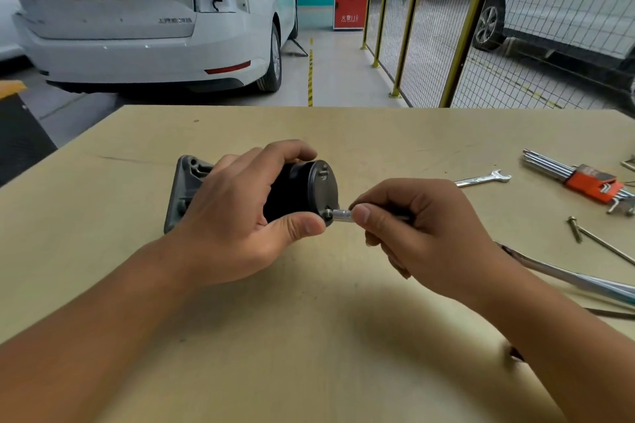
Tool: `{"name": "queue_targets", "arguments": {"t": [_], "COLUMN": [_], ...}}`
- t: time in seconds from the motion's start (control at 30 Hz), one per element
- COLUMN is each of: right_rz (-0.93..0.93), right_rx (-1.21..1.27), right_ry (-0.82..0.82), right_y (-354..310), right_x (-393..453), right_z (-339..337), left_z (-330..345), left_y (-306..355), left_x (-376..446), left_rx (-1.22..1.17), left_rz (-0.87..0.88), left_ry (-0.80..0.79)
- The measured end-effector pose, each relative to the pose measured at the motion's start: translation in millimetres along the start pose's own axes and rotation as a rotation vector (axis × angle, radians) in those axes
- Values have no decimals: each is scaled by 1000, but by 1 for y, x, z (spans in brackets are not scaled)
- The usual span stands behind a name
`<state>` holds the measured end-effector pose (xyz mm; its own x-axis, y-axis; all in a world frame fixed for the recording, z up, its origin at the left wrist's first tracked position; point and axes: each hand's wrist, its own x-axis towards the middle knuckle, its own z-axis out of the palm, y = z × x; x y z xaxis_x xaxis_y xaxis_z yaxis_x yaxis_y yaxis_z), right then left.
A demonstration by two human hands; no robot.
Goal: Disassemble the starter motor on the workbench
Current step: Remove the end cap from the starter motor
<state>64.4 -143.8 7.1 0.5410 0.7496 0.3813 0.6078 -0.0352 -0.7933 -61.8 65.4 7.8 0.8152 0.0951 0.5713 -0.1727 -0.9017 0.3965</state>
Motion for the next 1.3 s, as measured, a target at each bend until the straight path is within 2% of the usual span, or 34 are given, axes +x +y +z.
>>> {"name": "queue_targets", "arguments": {"t": [0.27,0.37,0.43,0.57,0.67,0.93,1.1,1.3], "right_rz": [52,49,69,228,367,210,121,166], "right_rx": [123,-29,-46,90,-68,-286,-400,-328], "right_ry": [25,7,19,-26,-150,-61,-24,-49], "right_y": [-5,-5,-6,-10,-13,-17,-18,-18], "right_x": [2,2,1,0,3,7,4,1], "right_z": [-2,-2,2,4,8,15,19,21], "left_z": [4,5,5,6,8,3,5,7], "left_y": [2,4,4,3,3,-4,-5,-8], "left_x": [0,1,1,0,0,2,3,1], "left_rx": [64,81,82,100,118,122,240,254], "left_rz": [48,52,56,75,80,81,151,187], "left_ry": [30,35,37,39,36,-4,-78,-39]}}
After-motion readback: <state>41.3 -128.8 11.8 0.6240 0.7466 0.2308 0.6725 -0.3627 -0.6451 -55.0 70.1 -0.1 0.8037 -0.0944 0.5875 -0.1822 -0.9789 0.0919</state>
